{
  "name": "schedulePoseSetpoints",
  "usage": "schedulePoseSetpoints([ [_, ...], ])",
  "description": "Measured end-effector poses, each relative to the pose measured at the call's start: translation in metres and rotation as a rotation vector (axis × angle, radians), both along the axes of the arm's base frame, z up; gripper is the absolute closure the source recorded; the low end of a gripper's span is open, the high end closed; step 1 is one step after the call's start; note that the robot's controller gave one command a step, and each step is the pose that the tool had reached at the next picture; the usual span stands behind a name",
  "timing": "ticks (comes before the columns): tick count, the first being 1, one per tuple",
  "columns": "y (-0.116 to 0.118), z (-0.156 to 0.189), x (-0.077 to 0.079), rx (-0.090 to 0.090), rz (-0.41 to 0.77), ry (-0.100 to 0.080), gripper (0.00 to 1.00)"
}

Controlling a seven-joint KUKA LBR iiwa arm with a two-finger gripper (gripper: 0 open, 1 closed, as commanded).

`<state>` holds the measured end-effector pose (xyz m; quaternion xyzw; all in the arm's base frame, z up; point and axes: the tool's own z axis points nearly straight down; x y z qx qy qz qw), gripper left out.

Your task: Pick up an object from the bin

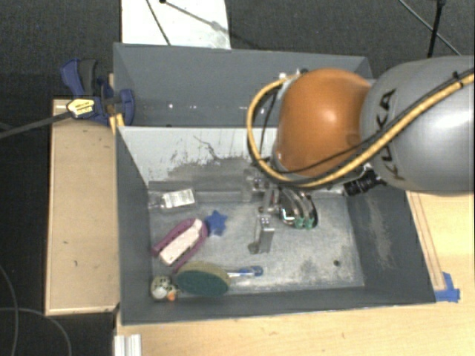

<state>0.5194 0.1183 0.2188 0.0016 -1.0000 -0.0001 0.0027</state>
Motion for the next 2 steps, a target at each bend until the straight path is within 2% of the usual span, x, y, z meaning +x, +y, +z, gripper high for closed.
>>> schedulePoseSetpoints([
  [1,0.0468,-0.1502,0.0356,0.0,0.155,-0.001,0.0],
  [2,0.0455,-0.1457,0.0377,0.0,0.146,-0.008,1.0],
])
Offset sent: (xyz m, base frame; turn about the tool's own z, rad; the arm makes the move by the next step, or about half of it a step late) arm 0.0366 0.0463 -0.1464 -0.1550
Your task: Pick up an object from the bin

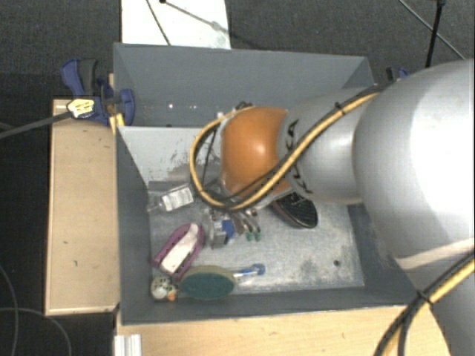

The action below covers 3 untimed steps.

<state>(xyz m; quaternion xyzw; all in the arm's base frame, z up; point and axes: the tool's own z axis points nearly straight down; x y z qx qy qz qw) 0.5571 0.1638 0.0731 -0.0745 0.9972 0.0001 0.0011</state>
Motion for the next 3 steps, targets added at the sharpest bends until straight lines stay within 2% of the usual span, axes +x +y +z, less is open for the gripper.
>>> schedulePoseSetpoints([
  [1,0.0,0.0,0.0,0.0,-0.003,0.001,0.0],
  [2,0.041,0.003,-0.038,0.0,0.478,-0.023,0.0],
  [3,0.042,0.004,-0.035,0.002,0.469,-0.031,1.0],
])
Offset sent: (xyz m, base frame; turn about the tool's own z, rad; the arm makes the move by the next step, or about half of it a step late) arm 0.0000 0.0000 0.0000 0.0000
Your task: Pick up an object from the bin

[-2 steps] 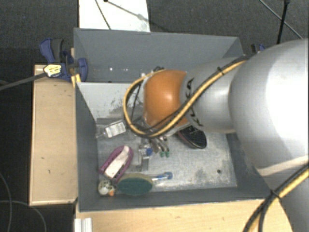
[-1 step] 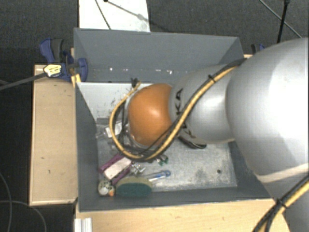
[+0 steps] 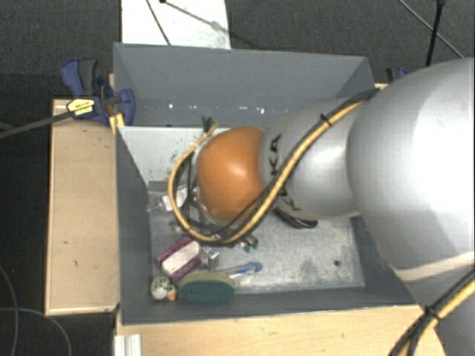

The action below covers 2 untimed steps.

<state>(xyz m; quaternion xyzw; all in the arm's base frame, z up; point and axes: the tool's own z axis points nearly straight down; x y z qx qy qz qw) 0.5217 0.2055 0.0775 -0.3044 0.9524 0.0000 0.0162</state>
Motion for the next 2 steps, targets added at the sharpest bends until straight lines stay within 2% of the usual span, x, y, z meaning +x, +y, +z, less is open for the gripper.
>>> schedulePoseSetpoints([
  [1,-0.0066,0.131,-0.0013,-0.003,-0.103,0.02,1.0],
  [2,-0.007,0.1263,-0.0032,-0.006,-0.104,0.029,0.0],
])
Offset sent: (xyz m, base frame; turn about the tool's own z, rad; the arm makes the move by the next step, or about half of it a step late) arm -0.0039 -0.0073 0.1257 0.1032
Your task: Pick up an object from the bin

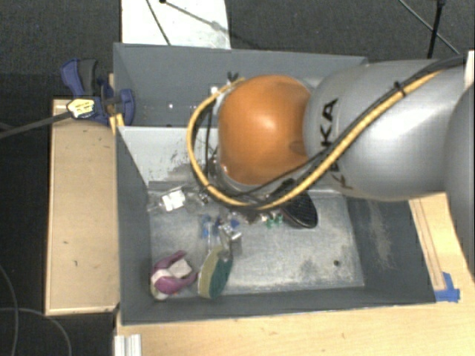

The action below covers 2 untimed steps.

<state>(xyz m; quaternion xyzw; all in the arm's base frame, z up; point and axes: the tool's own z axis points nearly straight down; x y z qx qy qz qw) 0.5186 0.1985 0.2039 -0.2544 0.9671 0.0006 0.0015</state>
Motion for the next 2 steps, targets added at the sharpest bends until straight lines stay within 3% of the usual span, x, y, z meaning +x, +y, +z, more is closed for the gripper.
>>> schedulePoseSetpoints([
  [1,-0.037,-0.086,-0.032,-0.003,0.256,0.006,0.0],
  [2,-0.058,-0.133,0.005,0.003,0.332,-0.009,0.0],
])
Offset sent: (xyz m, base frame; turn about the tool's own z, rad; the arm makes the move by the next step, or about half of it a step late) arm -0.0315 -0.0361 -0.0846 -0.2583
